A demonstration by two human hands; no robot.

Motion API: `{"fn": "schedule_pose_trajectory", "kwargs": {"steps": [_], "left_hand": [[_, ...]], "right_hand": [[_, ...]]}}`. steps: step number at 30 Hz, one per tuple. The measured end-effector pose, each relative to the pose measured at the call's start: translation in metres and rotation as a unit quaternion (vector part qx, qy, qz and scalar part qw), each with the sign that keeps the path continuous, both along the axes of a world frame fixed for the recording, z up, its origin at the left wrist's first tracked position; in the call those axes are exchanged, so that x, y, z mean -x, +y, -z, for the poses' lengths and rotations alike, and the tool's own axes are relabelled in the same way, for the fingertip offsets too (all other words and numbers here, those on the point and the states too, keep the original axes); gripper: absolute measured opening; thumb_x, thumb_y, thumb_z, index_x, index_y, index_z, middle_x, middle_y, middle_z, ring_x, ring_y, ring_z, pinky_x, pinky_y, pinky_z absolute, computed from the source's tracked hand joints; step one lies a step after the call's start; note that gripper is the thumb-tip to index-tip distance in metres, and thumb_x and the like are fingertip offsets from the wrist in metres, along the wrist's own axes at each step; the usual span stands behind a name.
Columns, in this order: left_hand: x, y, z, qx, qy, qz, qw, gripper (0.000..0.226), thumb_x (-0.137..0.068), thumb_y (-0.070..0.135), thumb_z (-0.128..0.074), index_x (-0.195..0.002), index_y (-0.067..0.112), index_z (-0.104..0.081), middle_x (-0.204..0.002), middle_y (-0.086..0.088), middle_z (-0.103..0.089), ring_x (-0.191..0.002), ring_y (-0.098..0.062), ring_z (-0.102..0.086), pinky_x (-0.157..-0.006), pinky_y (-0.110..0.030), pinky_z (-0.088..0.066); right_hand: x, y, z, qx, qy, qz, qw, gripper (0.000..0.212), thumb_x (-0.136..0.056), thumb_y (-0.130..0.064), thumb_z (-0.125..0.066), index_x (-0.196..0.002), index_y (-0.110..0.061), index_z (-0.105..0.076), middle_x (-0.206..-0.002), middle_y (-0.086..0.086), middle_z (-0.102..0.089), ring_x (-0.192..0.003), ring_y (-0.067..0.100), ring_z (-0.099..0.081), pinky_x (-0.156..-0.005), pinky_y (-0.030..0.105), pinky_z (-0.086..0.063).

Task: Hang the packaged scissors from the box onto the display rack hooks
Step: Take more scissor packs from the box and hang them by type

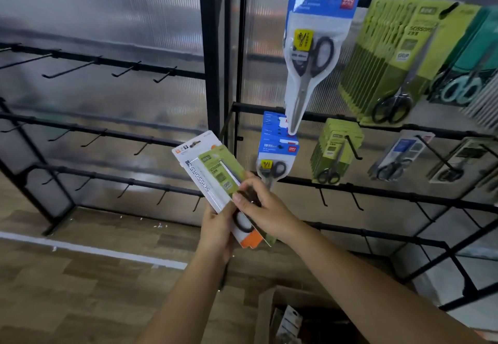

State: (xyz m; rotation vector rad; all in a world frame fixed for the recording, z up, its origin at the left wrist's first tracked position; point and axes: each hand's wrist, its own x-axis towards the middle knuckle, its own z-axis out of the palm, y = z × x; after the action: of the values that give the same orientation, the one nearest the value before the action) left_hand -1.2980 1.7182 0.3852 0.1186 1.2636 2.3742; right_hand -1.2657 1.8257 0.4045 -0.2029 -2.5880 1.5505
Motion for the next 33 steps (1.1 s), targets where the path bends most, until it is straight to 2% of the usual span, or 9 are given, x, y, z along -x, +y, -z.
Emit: {"fn": "schedule_pose_trajectory", "kwargs": {"steps": [3, 6, 7, 10, 13, 16, 20, 24, 33], "left_hand": [[-0.002, -0.003, 0.006, 0.002, -0.02, 0.007, 1.0, 0.036, -0.092, -0.001, -0.049, -0.126, 0.011, -0.052, -0.1, -0.007, -0.071, -0.084, -0.017, -0.07, -0.074, -0.031, -0.059], [-0.007, 0.001, 0.01, 0.011, -0.038, 0.015, 0.999, 0.037, -0.094, 0.001, -0.048, -0.129, 0.01, -0.049, -0.104, -0.011, -0.068, -0.089, -0.022, -0.067, -0.081, -0.037, -0.056], [-0.009, 0.003, 0.01, 0.014, -0.043, 0.023, 0.999, 0.038, -0.093, 0.002, -0.049, -0.13, 0.011, -0.049, -0.107, -0.011, -0.068, -0.093, -0.024, -0.066, -0.084, -0.04, -0.055], [-0.018, 0.016, 0.012, 0.019, -0.038, 0.055, 0.998, 0.041, -0.092, 0.006, -0.052, -0.131, 0.017, -0.049, -0.117, -0.012, -0.066, -0.106, -0.029, -0.064, -0.09, -0.044, -0.052], [-0.027, 0.035, 0.012, 0.002, -0.034, 0.077, 0.996, 0.034, -0.093, 0.005, -0.051, -0.121, 0.024, -0.054, -0.109, -0.005, -0.071, -0.097, -0.022, -0.069, -0.079, -0.036, -0.057], [-0.031, 0.054, 0.012, -0.012, -0.059, 0.067, 0.996, 0.032, -0.093, 0.005, -0.052, -0.118, 0.025, -0.056, -0.1, -0.001, -0.073, -0.086, -0.016, -0.071, -0.066, -0.032, -0.059], [-0.042, 0.074, 0.008, -0.008, -0.056, 0.048, 0.997, 0.039, -0.091, 0.007, -0.053, -0.127, 0.023, -0.052, -0.114, -0.007, -0.068, -0.094, -0.018, -0.069, -0.07, -0.032, -0.059], [-0.05, 0.084, 0.007, 0.015, -0.054, 0.039, 0.998, 0.048, -0.086, 0.014, -0.057, -0.133, 0.021, -0.049, -0.123, -0.011, -0.064, -0.103, -0.023, -0.066, -0.077, -0.037, -0.057], [-0.064, 0.082, 0.01, 0.038, -0.05, 0.0, 0.998, 0.036, -0.093, 0.007, -0.052, -0.121, 0.03, -0.053, -0.117, -0.007, -0.066, -0.106, -0.025, -0.064, -0.086, -0.043, -0.053]], "right_hand": [[-0.001, 0.008, 0.005, -0.003, 0.012, 0.06, 0.998, 0.061, -0.08, -0.036, -0.07, -0.131, -0.037, -0.037, -0.132, -0.006, -0.05, -0.119, 0.012, -0.05, -0.101, 0.037, -0.042], [-0.01, 0.026, 0.013, 0.126, 0.002, 0.118, 0.985, 0.083, -0.073, -0.026, -0.079, -0.14, -0.036, -0.031, -0.117, -0.022, -0.051, -0.1, -0.015, -0.052, -0.081, 0.009, -0.045], [-0.015, 0.035, 0.016, 0.147, -0.005, 0.133, 0.98, 0.086, -0.071, -0.026, -0.081, -0.141, -0.037, -0.031, -0.113, -0.024, -0.049, -0.098, -0.015, -0.051, -0.078, 0.009, -0.044], [-0.034, 0.06, 0.028, 0.126, -0.021, 0.185, 0.974, 0.092, -0.066, -0.03, -0.083, -0.141, -0.038, -0.031, -0.125, -0.017, -0.045, -0.115, 0.005, -0.045, -0.088, 0.022, -0.043], [-0.055, 0.083, 0.033, 0.056, 0.013, 0.249, 0.967, 0.095, -0.063, -0.033, -0.084, -0.142, -0.035, -0.031, -0.133, -0.008, -0.038, -0.126, 0.01, -0.036, -0.103, 0.032, -0.036], [-0.075, 0.11, 0.026, -0.05, 0.063, 0.323, 0.943, 0.095, -0.064, -0.033, -0.083, -0.143, -0.032, -0.03, -0.121, -0.006, -0.034, -0.116, 0.01, -0.036, -0.094, 0.026, -0.033], [-0.092, 0.15, 0.016, -0.16, 0.039, 0.398, 0.902, 0.096, -0.068, -0.035, -0.079, -0.146, -0.026, -0.023, -0.132, 0.01, -0.03, -0.12, 0.026, -0.039, -0.096, 0.033, -0.038], [-0.095, 0.174, 0.018, -0.244, -0.11, 0.355, 0.896, 0.1, -0.077, -0.051, -0.067, -0.15, -0.024, -0.005, -0.135, 0.016, -0.021, -0.123, 0.036, -0.034, -0.1, 0.038, -0.037], [-0.092, 0.176, 0.032, -0.282, -0.071, 0.337, 0.896, 0.096, -0.079, -0.053, -0.065, -0.15, -0.023, -0.008, -0.133, 0.019, -0.023, -0.119, 0.036, -0.035, -0.098, 0.037, -0.037]]}}
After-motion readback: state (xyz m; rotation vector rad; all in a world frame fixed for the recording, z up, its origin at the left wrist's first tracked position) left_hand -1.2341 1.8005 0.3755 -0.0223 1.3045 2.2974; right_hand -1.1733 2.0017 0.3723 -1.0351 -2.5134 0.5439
